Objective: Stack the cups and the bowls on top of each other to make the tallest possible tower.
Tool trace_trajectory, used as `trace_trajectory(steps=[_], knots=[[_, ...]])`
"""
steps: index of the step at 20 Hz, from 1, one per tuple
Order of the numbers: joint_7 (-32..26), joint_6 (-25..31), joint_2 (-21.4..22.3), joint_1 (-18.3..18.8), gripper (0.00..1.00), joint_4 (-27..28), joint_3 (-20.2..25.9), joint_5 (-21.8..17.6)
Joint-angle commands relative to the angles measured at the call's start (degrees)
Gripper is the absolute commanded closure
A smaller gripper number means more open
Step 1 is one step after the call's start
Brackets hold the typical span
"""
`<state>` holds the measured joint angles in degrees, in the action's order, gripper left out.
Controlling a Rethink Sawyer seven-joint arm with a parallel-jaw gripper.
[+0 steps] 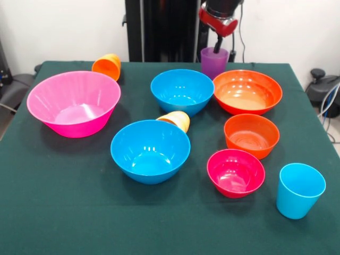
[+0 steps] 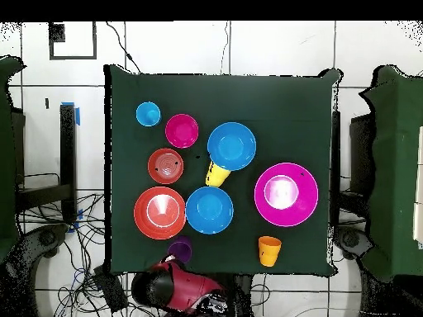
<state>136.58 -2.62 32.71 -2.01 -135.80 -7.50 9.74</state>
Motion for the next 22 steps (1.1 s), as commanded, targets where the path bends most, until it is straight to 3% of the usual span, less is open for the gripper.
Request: trace_trajectory(steps=[1, 15, 20, 21, 22], knots=[[14.86, -12.13, -11.40, 0.11, 0.00, 4.36, 6.80, 2.31], [14.26, -19.74, -16.54, 1.57, 0.00, 5.61, 8.51, 2.60], [12.54, -20.05, -16.35, -1.83, 0.00, 6.26, 5.63, 4.66], [12.22, -20.51, -16.27, -2.80, 1.00, 6.42, 4.81, 5.14], [10.80, -20.33, -16.16, -3.81, 1.00, 6.88, 3.44, 5.41]])
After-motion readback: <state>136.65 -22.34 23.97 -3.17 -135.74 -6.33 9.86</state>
